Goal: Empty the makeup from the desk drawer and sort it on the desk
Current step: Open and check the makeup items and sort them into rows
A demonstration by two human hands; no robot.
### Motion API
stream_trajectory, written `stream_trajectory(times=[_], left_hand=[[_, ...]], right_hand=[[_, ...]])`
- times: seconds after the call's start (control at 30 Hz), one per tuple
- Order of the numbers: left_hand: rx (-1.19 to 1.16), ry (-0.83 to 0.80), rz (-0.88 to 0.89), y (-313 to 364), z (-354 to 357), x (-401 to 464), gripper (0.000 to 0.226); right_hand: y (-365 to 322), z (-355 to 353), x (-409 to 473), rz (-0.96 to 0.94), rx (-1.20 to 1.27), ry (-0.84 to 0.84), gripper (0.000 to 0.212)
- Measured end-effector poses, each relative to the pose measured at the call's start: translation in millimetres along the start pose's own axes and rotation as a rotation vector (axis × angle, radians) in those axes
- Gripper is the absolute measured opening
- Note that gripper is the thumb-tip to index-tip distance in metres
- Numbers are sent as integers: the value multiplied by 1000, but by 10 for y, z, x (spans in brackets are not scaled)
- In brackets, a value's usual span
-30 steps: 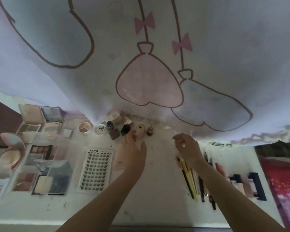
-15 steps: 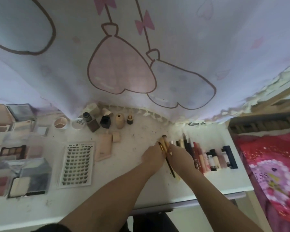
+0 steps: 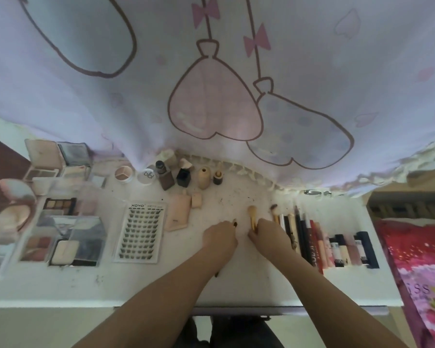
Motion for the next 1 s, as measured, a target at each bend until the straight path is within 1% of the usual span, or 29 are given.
stream_trajectory(times=[0.13, 0.33, 0.43, 0.6, 0.7, 0.77, 0.83, 0.9, 0.93, 1.0], left_hand=[[-17, 15, -49, -516, 8, -39, 21], [-54, 108, -87, -1154, -90, -40, 28], [-56, 122, -79, -1276, -118, -23, 32], [-44, 136, -51, -1288, -150, -14, 33], [-55, 181, -2, -1198, -234, -29, 33], [-105, 208, 65, -1017, -325, -66, 31], [-131, 214, 151, -713, -395, -119, 28], [-93, 225, 228, -321, -415, -175, 26], [-78, 215, 257, -116, -403, -195, 26], [-114, 144, 293, 273, -312, -181, 27]], right_hand=[[-361, 145, 8, -41, 64, -24, 21], [-937, 455, 21, -76, 94, -66, 25], [-1089, 567, 32, -70, 97, -60, 26], [-1148, 620, 24, -76, 75, -63, 33], [-962, 457, 8, -47, 108, -15, 39], [-714, 246, -10, -14, 96, 44, 37], [-397, 16, -36, 31, 74, 104, 31], [-69, -178, -55, 87, 58, 148, 26], [74, -255, -65, 117, 56, 162, 25], [293, -360, -75, 158, 43, 165, 25]])
Point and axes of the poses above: each hand's wrist, its own x-axis towards the middle knuckle, its own z-axis out of the palm, y = z × x, the point moved 8 cm from there along x, towards the middle knuckle, and after that the axes turned 13 degrees about -z, right-handed, at the moved point
